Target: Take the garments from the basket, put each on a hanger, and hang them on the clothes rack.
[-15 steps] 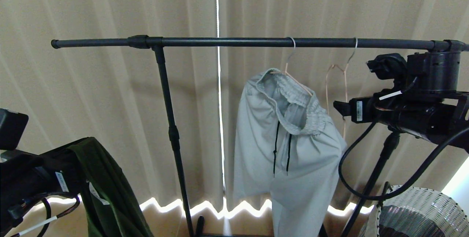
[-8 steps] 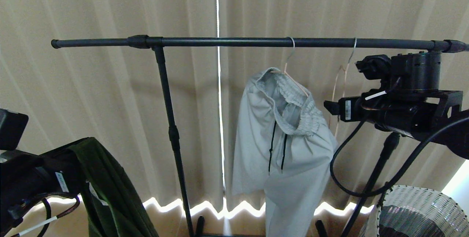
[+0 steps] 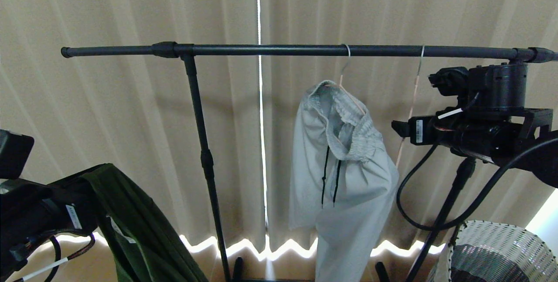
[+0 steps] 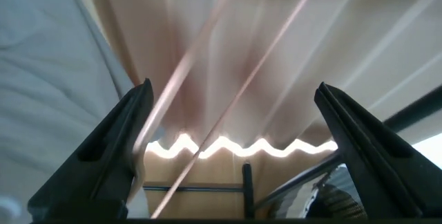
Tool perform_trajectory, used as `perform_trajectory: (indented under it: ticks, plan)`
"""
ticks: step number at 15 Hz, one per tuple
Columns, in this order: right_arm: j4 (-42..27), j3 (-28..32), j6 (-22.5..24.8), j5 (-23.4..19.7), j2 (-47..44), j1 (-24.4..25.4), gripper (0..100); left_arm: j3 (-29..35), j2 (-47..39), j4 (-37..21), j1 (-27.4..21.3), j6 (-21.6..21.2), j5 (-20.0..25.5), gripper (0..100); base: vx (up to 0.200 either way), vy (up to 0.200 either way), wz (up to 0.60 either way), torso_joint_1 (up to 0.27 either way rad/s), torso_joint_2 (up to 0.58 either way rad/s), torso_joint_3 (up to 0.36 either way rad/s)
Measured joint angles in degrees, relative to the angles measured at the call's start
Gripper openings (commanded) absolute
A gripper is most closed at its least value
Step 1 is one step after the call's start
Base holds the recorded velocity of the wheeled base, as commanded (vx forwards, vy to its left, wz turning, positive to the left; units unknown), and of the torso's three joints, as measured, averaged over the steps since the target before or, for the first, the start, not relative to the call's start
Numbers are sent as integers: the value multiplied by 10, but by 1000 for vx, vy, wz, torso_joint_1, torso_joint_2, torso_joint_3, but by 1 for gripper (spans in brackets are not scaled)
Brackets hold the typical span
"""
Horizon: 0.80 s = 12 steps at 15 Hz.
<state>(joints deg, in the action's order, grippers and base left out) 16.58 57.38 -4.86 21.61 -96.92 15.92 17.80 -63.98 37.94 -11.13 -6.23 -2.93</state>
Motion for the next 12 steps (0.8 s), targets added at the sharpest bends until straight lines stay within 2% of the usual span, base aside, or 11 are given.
perform_trajectory:
  ticks: [4,5,12]
  plan:
    - [-2,-2,1,9,1,-7,100,0,0,0,0,0,0,0,0,0,0,0,0,0]
    - [-2,-2,1,9,1,-8,0,0,0,0,0,0,0,0,0,0,0,0,0,0]
    - [-1,-4,0,8,1,-9,0,0,0,0,1,0,0,0,0,0,0,0,0,0]
